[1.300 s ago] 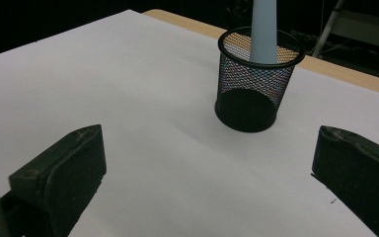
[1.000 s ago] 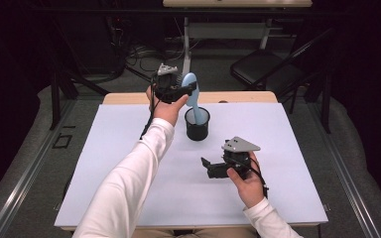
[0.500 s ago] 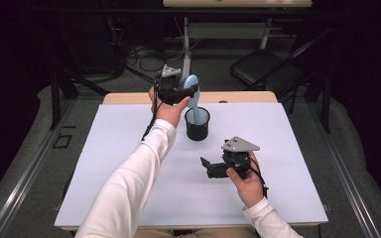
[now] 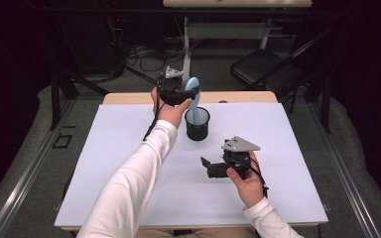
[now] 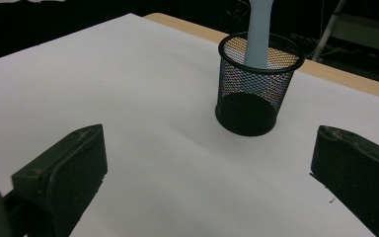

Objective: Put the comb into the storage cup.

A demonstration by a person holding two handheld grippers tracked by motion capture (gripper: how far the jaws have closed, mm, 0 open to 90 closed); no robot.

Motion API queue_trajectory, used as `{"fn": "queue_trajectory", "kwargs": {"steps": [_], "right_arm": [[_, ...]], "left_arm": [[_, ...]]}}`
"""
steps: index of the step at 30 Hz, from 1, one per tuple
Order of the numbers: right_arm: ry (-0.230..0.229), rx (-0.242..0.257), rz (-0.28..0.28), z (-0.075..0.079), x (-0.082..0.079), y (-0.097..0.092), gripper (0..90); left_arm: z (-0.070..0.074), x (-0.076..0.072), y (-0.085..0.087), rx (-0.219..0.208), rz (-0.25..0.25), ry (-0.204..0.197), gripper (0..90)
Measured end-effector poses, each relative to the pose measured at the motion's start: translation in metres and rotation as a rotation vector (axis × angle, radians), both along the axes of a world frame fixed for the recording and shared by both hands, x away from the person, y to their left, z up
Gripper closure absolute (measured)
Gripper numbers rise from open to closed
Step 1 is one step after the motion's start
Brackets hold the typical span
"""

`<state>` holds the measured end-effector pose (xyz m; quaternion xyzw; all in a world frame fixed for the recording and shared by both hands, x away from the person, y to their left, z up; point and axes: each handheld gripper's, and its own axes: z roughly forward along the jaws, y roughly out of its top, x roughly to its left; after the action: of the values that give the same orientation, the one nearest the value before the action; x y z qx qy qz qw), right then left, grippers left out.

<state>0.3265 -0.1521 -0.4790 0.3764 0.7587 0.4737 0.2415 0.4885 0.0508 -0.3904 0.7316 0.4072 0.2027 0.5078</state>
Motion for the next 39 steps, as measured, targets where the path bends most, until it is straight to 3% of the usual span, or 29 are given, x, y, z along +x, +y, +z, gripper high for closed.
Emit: {"fn": "queue_trajectory", "kwargs": {"steps": [39], "right_arm": [[-0.002, 0.001, 0.001, 0.000, 0.000, 0.000, 0.9]], "left_arm": [[-0.015, 0.005, -0.011, 0.045, -0.007, 0.026, 50.2]]}}
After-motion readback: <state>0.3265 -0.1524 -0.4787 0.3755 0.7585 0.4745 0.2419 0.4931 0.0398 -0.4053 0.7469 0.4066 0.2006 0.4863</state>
